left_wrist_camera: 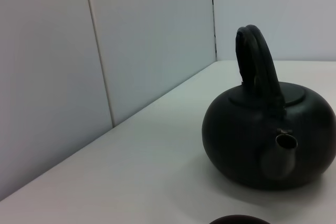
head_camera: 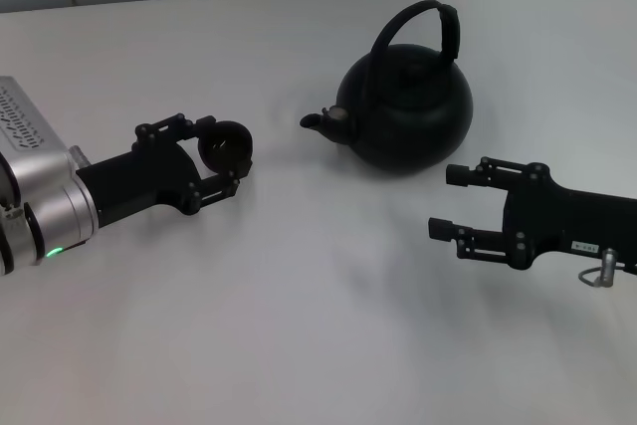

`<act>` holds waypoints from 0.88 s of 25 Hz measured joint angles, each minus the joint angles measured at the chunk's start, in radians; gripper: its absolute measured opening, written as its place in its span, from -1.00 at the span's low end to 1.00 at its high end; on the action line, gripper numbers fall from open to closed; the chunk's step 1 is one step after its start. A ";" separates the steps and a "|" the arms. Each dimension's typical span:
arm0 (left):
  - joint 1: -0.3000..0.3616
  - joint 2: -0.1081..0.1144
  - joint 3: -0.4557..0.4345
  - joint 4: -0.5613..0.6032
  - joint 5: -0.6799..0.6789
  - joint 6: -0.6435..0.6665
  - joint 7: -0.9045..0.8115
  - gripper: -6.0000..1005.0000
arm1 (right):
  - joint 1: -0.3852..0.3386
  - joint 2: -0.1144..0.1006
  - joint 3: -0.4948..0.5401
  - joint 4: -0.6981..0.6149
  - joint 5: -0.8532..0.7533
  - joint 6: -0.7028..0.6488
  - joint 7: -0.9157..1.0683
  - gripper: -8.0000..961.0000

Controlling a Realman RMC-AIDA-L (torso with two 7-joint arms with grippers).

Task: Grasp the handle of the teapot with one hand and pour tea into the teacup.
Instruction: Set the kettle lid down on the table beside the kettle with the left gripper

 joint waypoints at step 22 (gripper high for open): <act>0.000 0.000 0.026 -0.032 -0.003 -0.059 0.025 0.37 | 0.023 0.008 0.000 0.003 0.000 -0.001 -0.002 0.51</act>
